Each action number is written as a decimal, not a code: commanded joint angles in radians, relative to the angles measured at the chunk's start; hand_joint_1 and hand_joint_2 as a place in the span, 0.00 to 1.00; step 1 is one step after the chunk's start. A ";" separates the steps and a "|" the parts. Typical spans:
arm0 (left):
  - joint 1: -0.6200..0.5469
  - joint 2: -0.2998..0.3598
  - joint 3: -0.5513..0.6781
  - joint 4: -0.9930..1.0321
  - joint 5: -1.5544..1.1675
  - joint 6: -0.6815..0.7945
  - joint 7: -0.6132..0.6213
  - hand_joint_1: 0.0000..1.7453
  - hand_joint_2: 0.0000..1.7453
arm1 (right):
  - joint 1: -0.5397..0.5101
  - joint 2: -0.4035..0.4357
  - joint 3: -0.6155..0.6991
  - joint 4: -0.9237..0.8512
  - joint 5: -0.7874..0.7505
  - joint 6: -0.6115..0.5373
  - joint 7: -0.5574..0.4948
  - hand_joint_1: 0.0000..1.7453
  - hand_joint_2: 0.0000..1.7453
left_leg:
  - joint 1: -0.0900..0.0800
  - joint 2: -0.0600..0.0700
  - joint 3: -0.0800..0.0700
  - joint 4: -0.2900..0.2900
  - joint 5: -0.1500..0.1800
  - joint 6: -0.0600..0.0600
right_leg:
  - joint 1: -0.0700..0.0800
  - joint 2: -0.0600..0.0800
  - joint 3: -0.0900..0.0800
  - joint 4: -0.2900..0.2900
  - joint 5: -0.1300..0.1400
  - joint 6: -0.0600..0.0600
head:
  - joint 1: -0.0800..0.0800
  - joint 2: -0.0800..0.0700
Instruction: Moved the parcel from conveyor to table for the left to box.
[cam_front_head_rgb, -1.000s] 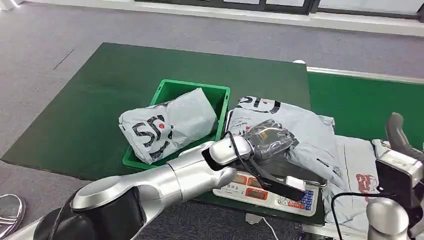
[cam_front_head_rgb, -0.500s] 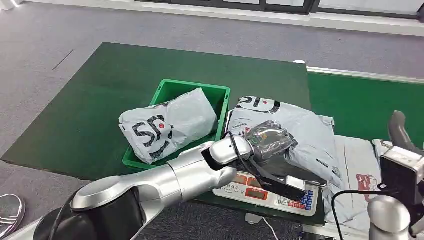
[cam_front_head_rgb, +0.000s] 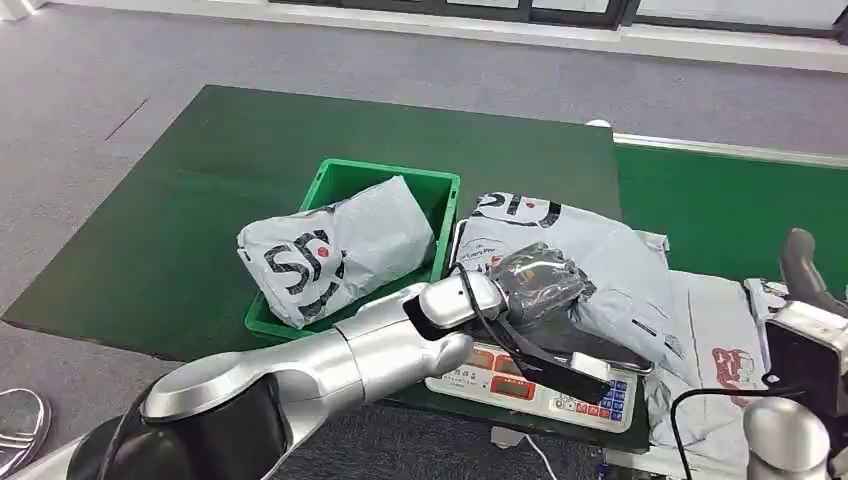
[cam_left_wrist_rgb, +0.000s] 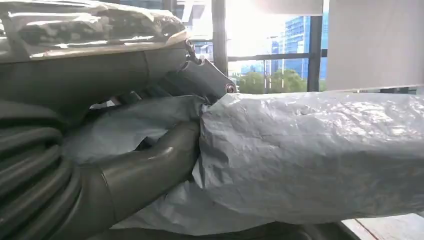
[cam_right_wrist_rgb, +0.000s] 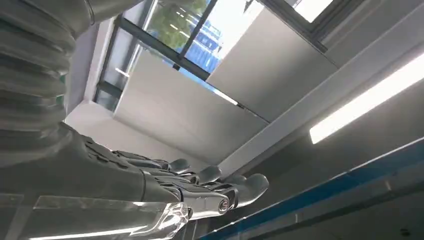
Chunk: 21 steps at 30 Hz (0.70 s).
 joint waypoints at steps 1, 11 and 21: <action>-0.020 0.018 0.005 0.010 0.008 -0.019 -0.001 1.00 1.00 | -0.012 -0.006 -0.013 0.047 -0.003 0.001 0.001 0.00 1.00 | 0.000 0.002 0.000 -0.001 0.001 0.000 | 0.001 0.002 -0.001 -0.001 0.002 -0.001 | 0.000 0.000; -0.013 0.018 -0.007 -0.010 0.021 -0.032 0.005 1.00 1.00 | 0.060 -0.012 -0.033 -0.004 -0.004 0.001 0.008 0.00 1.00 | 0.000 0.000 0.000 0.000 0.000 0.000 | 0.000 0.000 0.000 -0.001 0.000 -0.001 | 0.000 0.000; -0.009 0.018 -0.006 0.007 0.028 -0.023 -0.007 1.00 1.00 | 0.065 0.003 -0.030 0.016 0.004 0.001 0.001 0.00 1.00 | 0.000 0.002 0.000 -0.001 0.001 0.000 | 0.001 0.002 -0.001 -0.001 0.001 -0.001 | 0.000 0.000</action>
